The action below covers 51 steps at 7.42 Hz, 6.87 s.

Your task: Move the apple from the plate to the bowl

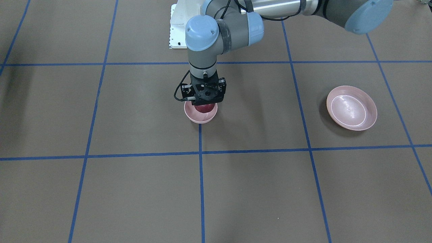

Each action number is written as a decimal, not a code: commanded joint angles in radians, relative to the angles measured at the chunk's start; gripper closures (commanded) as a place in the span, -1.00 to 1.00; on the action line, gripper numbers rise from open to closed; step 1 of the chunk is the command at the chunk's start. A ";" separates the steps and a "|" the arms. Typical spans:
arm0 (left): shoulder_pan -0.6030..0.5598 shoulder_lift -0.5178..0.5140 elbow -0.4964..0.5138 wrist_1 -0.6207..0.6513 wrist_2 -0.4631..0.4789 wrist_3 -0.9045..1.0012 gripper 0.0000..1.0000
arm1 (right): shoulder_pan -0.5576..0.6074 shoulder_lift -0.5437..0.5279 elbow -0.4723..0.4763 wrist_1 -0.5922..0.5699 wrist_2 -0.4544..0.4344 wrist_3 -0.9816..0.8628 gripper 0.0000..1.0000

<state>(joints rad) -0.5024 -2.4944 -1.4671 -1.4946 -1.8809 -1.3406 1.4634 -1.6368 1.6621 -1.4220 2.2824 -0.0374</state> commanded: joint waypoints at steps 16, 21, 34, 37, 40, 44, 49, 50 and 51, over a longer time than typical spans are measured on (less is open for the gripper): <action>-0.523 0.555 -0.392 0.094 -0.274 0.873 -0.96 | 0.002 0.003 -0.010 -0.008 0.002 0.001 -1.00; -0.931 0.880 -0.333 0.065 -0.337 1.254 -0.96 | 0.064 -0.003 -0.045 -0.009 0.002 -0.001 -1.00; -1.076 1.013 -0.210 -0.196 -0.526 1.256 -0.96 | 0.063 -0.005 -0.050 -0.003 0.006 0.016 -1.00; -1.079 1.028 -0.205 -0.190 -0.526 1.256 -0.96 | 0.063 -0.003 -0.050 -0.002 0.008 0.024 -1.00; -1.079 1.031 -0.203 -0.193 -0.524 1.256 -0.96 | 0.063 -0.002 -0.050 -0.002 0.016 0.024 -1.00; -1.079 1.033 -0.205 -0.194 -0.524 1.255 -0.96 | 0.063 -0.002 -0.050 -0.002 0.017 0.037 -1.00; -1.079 1.033 -0.206 -0.194 -0.524 1.255 -0.96 | 0.063 -0.002 -0.050 -0.002 0.017 0.039 -1.00; -1.081 1.033 -0.206 -0.194 -0.524 1.255 -0.96 | 0.063 -0.002 -0.050 -0.002 0.017 0.037 -1.00; -1.081 1.034 -0.206 -0.194 -0.524 1.255 -0.96 | 0.063 -0.002 -0.050 -0.002 0.017 0.039 -1.00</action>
<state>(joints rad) -1.5825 -1.4615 -1.6736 -1.6889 -2.4053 -0.0859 1.5263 -1.6383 1.6124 -1.4235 2.2995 0.0006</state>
